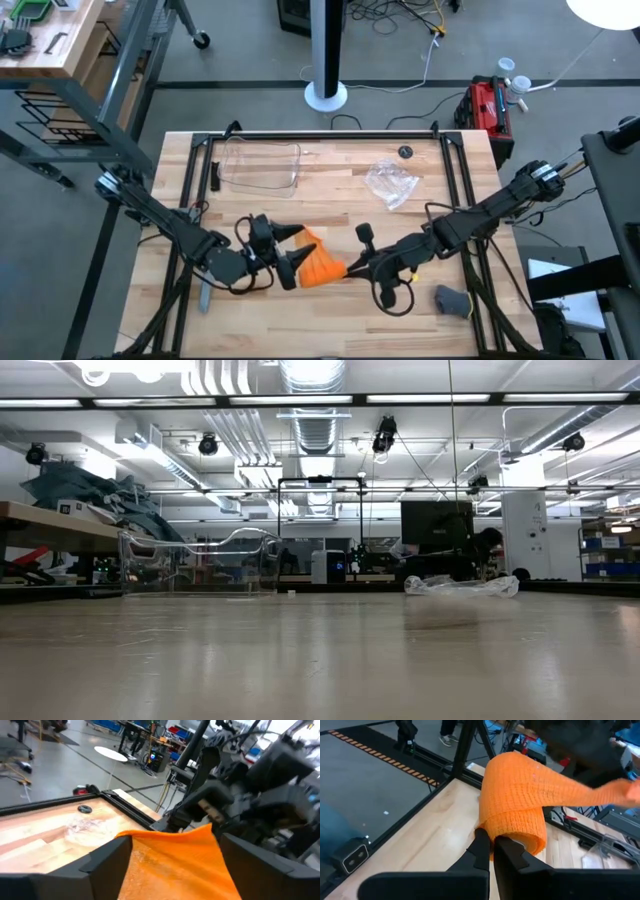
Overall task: Roll bandage
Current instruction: Roll the orange bandage
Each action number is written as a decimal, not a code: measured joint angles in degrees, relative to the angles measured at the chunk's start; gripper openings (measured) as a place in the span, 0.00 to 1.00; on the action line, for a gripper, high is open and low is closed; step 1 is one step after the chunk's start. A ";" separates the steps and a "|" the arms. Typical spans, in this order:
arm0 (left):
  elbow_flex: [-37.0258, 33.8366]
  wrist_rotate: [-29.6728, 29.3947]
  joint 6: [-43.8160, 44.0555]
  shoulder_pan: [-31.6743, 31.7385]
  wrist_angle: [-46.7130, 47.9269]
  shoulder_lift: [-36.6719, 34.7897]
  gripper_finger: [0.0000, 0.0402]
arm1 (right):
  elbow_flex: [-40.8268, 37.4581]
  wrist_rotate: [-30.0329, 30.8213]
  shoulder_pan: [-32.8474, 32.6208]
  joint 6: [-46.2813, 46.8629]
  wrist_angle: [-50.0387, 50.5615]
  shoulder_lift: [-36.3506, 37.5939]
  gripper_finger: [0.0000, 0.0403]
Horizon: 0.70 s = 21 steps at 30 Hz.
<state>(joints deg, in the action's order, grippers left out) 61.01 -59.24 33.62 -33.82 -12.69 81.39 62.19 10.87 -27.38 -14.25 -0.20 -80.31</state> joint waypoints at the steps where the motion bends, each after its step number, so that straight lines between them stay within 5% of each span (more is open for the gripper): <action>1: 0.00 0.17 0.45 0.00 -0.23 -0.42 0.76 | 0.00 0.26 0.02 0.12 0.04 0.00 0.00; 11: 0.13 10.10 14.30 -0.09 10.16 -3.61 0.76 | 0.00 0.48 0.00 0.21 0.06 0.04 0.00; 16: 0.13 12.21 10.80 -1.01 7.50 -3.28 0.71 | 0.00 0.48 0.00 0.66 0.35 0.04 0.00; 21: 0.13 20.09 10.57 -1.07 7.08 -3.77 0.76 | 0.00 0.27 -0.02 0.73 0.47 0.04 0.00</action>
<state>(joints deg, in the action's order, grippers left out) 61.14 -39.15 44.19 -34.89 -5.61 77.62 62.19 11.15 -27.39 -13.52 0.27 -80.27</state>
